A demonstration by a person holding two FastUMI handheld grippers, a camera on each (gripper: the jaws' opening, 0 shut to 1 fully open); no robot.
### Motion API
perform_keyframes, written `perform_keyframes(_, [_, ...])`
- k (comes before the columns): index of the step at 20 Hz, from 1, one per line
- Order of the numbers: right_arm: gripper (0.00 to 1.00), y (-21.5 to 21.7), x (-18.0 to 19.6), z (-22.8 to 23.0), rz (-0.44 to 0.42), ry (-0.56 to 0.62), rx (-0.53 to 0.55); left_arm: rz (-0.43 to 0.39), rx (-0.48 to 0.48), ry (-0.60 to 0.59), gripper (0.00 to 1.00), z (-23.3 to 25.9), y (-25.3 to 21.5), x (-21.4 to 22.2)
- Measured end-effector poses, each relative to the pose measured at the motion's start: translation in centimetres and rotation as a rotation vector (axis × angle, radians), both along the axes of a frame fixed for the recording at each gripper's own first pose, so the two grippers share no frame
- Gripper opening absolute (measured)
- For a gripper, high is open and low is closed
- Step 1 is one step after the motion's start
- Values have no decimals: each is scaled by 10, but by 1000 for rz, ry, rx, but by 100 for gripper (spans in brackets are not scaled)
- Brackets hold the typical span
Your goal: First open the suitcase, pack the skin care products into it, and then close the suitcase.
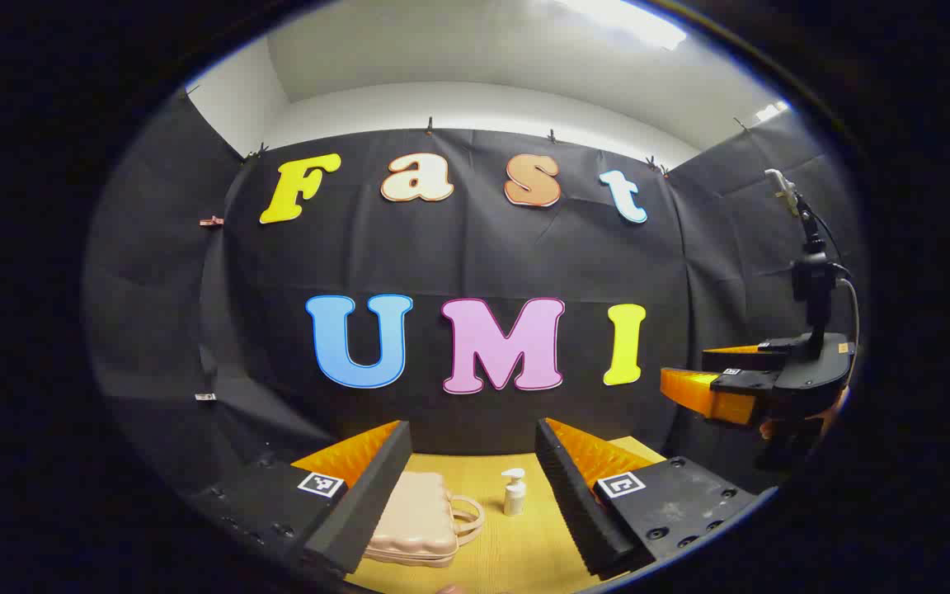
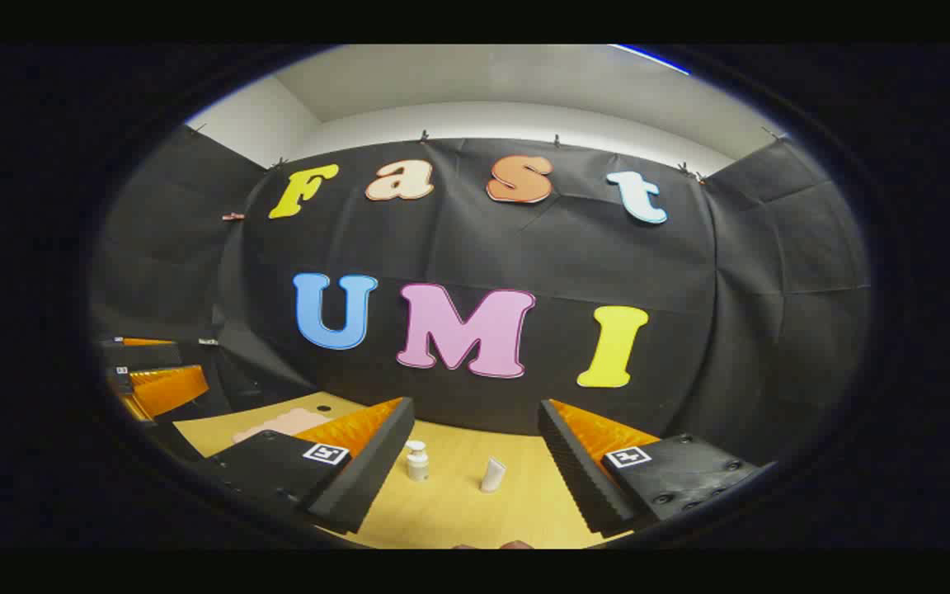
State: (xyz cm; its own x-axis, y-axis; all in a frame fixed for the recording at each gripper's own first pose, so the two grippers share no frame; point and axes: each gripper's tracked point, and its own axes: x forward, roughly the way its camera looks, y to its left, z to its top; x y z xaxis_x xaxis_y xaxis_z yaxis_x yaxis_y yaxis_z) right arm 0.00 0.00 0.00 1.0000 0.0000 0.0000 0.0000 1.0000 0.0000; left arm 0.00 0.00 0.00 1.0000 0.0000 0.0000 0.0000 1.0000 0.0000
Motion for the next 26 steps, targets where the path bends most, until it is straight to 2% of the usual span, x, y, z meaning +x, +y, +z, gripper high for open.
perform_keyframes(1, [96, -2, -2, -1, -7, 4, 1, -5, 0, 1, 92, -1, -1, -1])
perform_keyframes(2, [96, -5, -4, 0, -15, 4, 5, -11, 1, 3, 96, -1, -2, -2])
perform_keyframes(4, [96, -10, -6, 0, -30, 0, 9, -18, 5, 1, 96, 0, -4, -3])
perform_keyframes(5, [96, -12, -6, -1, -37, 1, 5, -17, 6, 2, 92, -1, -3, -4])
perform_keyframes(6, [96, -14, -6, -2, -41, 4, 0, -16, 4, 4, 92, -1, -1, -5])
perform_keyframes(7, [96, -15, -6, -4, -43, 8, -2, -14, 1, 8, 96, -3, -1, -7])
perform_keyframes(18, [96, 7, 3, -10, -22, 31, 13, 33, -6, 49, 96, -19, 31, -14])
perform_keyframes(23, [96, 1, -5, -10, -75, 25, -19, -15, -34, 124, 96, -63, 33, -9])
perform_keyframes(26, [96, -11, -15, -18, -120, 42, -31, -74, -27, 160, 96, -90, 25, 5])
